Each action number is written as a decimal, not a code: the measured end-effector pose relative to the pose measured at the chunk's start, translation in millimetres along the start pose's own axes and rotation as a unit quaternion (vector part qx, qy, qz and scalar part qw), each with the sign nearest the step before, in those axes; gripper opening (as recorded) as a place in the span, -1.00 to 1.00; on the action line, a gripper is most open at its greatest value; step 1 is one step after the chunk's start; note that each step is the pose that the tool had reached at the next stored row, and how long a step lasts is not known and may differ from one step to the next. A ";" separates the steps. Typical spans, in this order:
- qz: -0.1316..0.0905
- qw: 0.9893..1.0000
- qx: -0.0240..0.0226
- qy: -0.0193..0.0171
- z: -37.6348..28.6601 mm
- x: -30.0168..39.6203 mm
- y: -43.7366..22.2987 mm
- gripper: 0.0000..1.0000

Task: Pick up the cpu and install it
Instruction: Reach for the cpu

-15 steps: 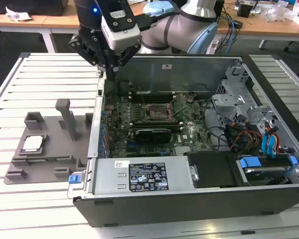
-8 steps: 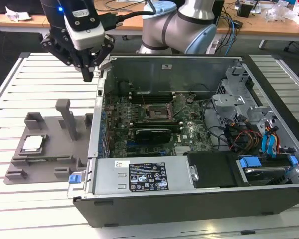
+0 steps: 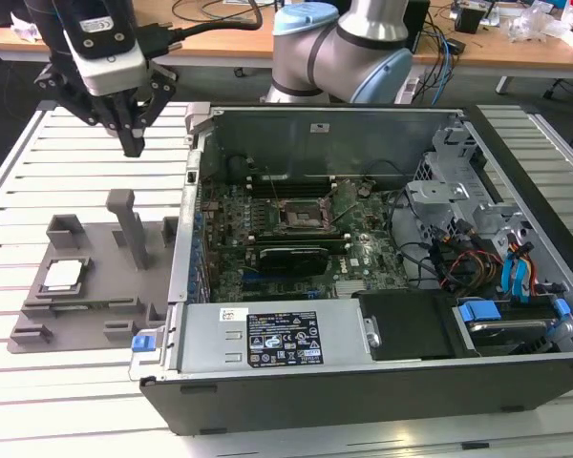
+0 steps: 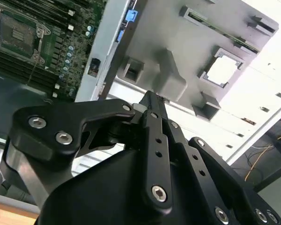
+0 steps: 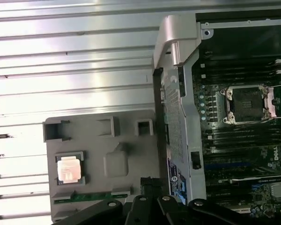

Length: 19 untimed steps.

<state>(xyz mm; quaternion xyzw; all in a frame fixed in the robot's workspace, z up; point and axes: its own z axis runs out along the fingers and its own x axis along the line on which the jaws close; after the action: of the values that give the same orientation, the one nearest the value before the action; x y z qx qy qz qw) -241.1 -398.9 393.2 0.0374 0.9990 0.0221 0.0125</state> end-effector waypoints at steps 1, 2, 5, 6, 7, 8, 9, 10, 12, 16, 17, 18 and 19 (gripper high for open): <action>0.000 1.000 0.000 0.000 -0.2 6.8 -0.5 -0.79; 0.000 1.000 0.000 0.000 -0.3 11.5 -0.8 -0.79; 0.000 1.000 0.000 0.000 -0.8 31.4 -2.3 -0.79; 0.000 1.000 0.000 0.000 -1.0 38.6 -2.8 -0.79; 0.000 1.000 0.000 0.000 -1.1 45.4 -3.4 -0.79; 0.000 1.000 0.000 0.000 -1.2 49.9 -3.7 -0.79; 0.000 1.000 0.000 0.000 -1.4 57.2 -4.2 -0.79; 0.000 1.000 0.000 0.000 -1.5 60.6 -4.5 -0.79; 0.000 1.000 0.000 0.000 -1.6 71.0 -5.3 -0.79; 0.000 1.000 0.000 0.000 -1.9 85.3 -6.3 -0.79; 0.000 1.000 0.000 0.000 -1.8 87.9 -6.5 -0.79; 0.000 1.000 0.000 0.000 -1.9 90.3 -6.7 -0.79; 0.000 1.000 0.000 0.000 -1.9 92.0 -6.8 -0.79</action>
<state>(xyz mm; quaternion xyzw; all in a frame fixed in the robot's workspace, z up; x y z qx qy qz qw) -333.4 -398.8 392.7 0.0374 0.9990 0.0221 0.0125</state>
